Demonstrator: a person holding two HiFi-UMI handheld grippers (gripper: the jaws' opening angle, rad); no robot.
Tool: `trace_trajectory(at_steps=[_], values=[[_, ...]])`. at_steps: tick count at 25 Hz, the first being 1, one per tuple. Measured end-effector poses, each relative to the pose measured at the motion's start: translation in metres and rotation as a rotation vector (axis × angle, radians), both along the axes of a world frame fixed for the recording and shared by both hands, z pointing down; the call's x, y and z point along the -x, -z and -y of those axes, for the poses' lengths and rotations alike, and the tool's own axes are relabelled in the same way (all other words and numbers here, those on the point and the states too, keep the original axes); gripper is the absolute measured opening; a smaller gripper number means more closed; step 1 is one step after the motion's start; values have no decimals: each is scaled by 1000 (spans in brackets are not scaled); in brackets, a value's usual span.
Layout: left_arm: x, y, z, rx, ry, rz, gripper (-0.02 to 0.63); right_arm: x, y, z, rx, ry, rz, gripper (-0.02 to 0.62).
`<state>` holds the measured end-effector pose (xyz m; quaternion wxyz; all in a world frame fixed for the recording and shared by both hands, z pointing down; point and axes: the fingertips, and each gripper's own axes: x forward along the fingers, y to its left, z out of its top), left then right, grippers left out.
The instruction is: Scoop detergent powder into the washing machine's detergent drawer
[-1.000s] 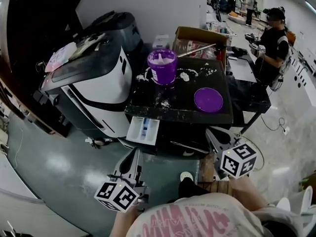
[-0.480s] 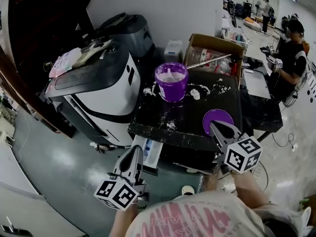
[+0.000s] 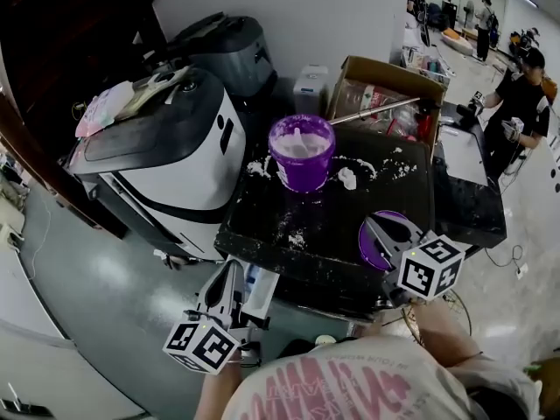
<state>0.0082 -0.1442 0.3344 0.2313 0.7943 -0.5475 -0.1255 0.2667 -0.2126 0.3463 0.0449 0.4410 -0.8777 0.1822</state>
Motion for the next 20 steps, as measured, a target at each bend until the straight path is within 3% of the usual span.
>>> trace_trajectory(at_steps=[6,9,20], values=[[12,-5,19,14,5,39,3,6,0,29,13,26,13,2],[25,-9,31,24,7,55,3,16,5,48,19,41,1,41],[76,1,83,25,3,43,3,58,45,128,-24,89,-180,73]])
